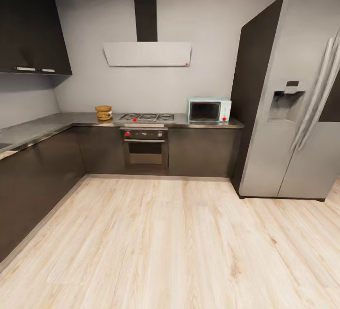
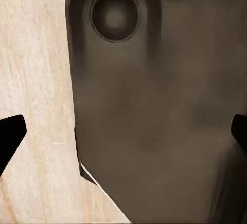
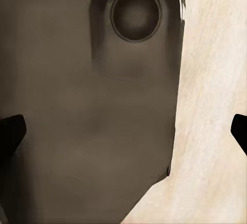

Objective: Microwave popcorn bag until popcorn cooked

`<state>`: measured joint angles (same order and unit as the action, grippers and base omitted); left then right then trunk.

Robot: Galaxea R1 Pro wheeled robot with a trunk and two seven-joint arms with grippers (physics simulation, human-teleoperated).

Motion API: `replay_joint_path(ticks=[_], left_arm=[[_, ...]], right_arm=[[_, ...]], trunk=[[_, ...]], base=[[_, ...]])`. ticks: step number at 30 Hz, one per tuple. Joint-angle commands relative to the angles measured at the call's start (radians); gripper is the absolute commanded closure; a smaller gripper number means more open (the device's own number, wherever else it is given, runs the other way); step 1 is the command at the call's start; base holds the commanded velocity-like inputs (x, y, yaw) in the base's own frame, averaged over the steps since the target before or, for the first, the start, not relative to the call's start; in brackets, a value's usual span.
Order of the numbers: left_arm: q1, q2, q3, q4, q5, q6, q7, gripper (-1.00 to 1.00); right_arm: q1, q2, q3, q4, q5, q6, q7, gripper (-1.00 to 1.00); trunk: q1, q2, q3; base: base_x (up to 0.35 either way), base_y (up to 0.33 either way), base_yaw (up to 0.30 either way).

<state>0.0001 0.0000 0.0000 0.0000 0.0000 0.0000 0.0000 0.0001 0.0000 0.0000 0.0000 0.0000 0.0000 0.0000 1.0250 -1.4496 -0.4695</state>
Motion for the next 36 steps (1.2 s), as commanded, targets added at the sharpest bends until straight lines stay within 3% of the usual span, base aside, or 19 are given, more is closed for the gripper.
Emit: replay_joint_path(ticks=[1,3,12,36], left_arm=[[0.001,-0.006,0.004,-0.005,0.005,-0.006,-0.006,-1.0],[0.001,-0.017,0.005,-0.004,0.005,-0.006,-0.005,-1.0],[0.001,-0.021,0.008,-0.044,0.041,-0.011,-0.004,-1.0],[0.001,-0.021,0.005,-0.044,0.044,0.0,-0.005,-1.0]], right_arm=[[-0.002,0.001,0.006,0.0,0.004,0.006,-0.002,-1.0],[-0.002,0.002,0.011,0.0,0.004,0.011,-0.002,-1.0],[-0.002,0.002,0.006,0.0,0.005,0.003,-0.002,-1.0],[-0.002,0.002,0.006,0.0,0.008,0.002,-0.002,-1.0]], trunk=[[0.0,0.0,0.0],[0.0,0.0,0.0],[0.0,0.0,0.0],[0.0,0.0,0.0]], base=[[0.0,0.0,0.0],[0.0,0.0,0.0],[0.035,0.0,0.0],[0.316,-0.057,0.0]])
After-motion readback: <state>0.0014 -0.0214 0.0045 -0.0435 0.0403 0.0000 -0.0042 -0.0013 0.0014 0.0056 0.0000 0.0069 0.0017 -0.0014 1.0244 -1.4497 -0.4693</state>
